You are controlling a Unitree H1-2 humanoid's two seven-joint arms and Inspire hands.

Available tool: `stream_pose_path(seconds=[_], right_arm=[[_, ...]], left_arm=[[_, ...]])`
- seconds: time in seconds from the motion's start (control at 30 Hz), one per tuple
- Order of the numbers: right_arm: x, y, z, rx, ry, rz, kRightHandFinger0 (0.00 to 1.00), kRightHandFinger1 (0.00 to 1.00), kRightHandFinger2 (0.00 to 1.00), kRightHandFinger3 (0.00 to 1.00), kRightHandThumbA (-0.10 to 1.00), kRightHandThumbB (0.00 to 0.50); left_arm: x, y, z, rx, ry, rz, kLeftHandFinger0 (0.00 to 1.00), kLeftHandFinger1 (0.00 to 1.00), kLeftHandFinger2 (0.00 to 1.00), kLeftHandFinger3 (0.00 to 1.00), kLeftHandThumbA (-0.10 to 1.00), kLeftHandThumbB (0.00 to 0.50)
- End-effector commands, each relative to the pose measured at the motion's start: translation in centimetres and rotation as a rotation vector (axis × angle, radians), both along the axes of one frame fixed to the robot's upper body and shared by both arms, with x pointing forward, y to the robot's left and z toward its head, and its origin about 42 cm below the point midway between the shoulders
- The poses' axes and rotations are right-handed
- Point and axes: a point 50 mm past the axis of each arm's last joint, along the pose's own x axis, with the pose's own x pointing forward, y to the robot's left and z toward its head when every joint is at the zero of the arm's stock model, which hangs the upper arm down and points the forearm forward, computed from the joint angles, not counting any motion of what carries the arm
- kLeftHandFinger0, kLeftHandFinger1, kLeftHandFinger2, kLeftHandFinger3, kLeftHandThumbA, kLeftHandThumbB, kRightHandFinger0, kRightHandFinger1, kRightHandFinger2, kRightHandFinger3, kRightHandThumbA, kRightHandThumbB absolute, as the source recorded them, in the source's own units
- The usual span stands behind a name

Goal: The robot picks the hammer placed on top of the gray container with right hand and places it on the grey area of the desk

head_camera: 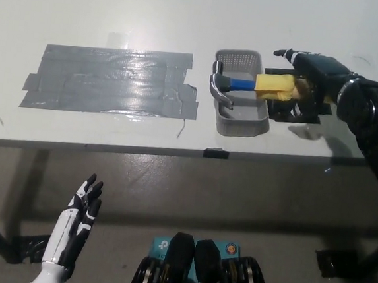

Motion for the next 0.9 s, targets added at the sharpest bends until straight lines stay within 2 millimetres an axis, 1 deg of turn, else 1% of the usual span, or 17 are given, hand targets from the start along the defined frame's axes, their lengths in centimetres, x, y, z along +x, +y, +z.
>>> stream_pose_path(seconds=[0.0, 0.13, 0.23, 0.3, 0.43, 0.53, 0.6, 0.67, 0.73, 0.87], right_arm=[[1.1, 0.8, 3.9, -0.026, -0.046, 0.001, 1.00, 1.00, 1.00, 1.00, 1.00, 0.479], [1.7, 1.2, 3.7, -0.040, -0.043, -0.005, 1.00, 1.00, 1.00, 1.00, 1.00, 0.478], [2.0, 1.4, 3.4, -0.047, -0.041, -0.009, 1.00, 1.00, 1.00, 1.00, 1.00, 0.477], [2.2, 1.7, 3.3, -0.046, -0.033, -0.016, 1.00, 1.00, 1.00, 1.00, 1.00, 0.461], [2.4, 1.9, 3.2, -0.059, -0.034, -0.016, 1.00, 1.00, 1.00, 1.00, 1.00, 0.456], [2.6, 2.0, 3.1, -0.069, -0.023, -0.029, 1.00, 1.00, 1.00, 1.00, 1.00, 0.466], [2.7, 2.2, 3.1, -0.064, -0.018, -0.034, 1.00, 1.00, 1.00, 1.00, 1.00, 0.465], [2.8, 2.2, 3.1, -0.051, -0.007, -0.043, 1.00, 1.00, 1.00, 1.00, 0.97, 0.456], [2.8, 2.2, 3.2, -0.048, -0.006, -0.044, 1.00, 1.00, 1.00, 1.00, 0.97, 0.458], [2.9, 2.5, 3.4, -0.065, -0.009, -0.040, 1.00, 1.00, 1.00, 1.00, 1.00, 0.471]], left_arm=[[0.4, -0.1, 1.1, 0.016, -0.059, -0.006, 1.00, 1.00, 1.00, 1.00, 0.88, 0.021], [0.6, -0.1, 1.2, 0.009, -0.065, -0.010, 1.00, 1.00, 1.00, 1.00, 0.87, 0.022], [0.6, -0.1, 1.3, 0.007, -0.061, -0.010, 1.00, 1.00, 1.00, 1.00, 0.87, 0.034], [0.7, -0.1, 1.4, 0.008, -0.058, -0.010, 1.00, 1.00, 1.00, 1.00, 0.87, 0.036], [0.8, -0.1, 1.6, 0.009, -0.065, -0.013, 1.00, 1.00, 1.00, 1.00, 0.87, 0.035], [0.9, -0.1, 1.7, 0.009, -0.065, -0.012, 1.00, 1.00, 1.00, 1.00, 0.88, 0.042], [0.8, 0.0, 1.8, 0.009, -0.069, -0.014, 1.00, 1.00, 1.00, 1.00, 0.88, 0.032], [0.8, -0.1, 1.8, 0.010, -0.069, -0.013, 1.00, 1.00, 1.00, 1.00, 0.88, 0.034], [0.9, -0.1, 1.8, 0.018, -0.073, -0.014, 1.00, 1.00, 1.00, 1.00, 0.88, 0.033], [0.9, -0.1, 1.9, 0.024, -0.077, -0.016, 1.00, 1.00, 1.00, 1.00, 0.89, 0.040]])
